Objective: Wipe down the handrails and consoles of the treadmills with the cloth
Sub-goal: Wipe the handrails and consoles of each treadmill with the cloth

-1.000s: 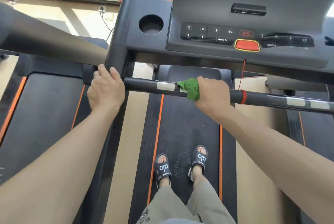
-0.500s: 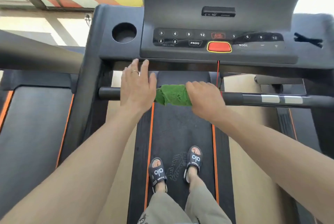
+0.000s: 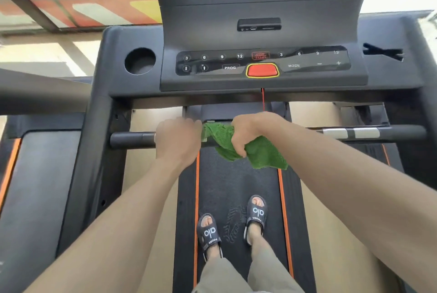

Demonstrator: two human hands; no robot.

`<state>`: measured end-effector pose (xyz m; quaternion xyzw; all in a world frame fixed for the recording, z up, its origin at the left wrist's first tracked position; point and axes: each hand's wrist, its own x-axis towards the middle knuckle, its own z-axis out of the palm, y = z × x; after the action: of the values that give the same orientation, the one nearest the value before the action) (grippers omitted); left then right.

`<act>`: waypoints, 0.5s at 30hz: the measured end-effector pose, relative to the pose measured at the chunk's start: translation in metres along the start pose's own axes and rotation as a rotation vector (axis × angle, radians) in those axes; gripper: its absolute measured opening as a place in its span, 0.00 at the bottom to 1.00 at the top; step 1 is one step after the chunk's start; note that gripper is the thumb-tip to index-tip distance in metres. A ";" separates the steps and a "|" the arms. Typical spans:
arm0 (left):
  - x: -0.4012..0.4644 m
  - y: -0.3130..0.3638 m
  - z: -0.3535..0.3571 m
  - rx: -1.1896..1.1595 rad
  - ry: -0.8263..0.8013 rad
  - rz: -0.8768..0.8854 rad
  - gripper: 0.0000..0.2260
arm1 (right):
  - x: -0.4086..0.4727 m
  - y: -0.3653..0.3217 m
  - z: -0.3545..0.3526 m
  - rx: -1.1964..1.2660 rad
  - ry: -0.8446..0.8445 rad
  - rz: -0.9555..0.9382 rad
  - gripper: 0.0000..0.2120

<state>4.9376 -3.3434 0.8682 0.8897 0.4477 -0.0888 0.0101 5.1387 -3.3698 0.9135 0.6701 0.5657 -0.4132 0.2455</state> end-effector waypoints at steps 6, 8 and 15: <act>0.003 0.005 -0.003 0.032 -0.015 0.030 0.26 | 0.008 0.005 0.097 -0.260 1.085 -0.113 0.12; 0.002 0.007 -0.006 0.043 -0.019 0.003 0.21 | 0.014 0.009 0.102 -0.252 1.144 -0.175 0.12; 0.025 0.065 -0.037 -0.444 -0.014 -0.022 0.10 | -0.033 0.061 0.061 0.339 0.948 -0.464 0.11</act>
<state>5.0095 -3.3591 0.8965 0.8600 0.4659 0.0056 0.2081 5.1796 -3.4512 0.8995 0.6705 0.6728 -0.1949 -0.2446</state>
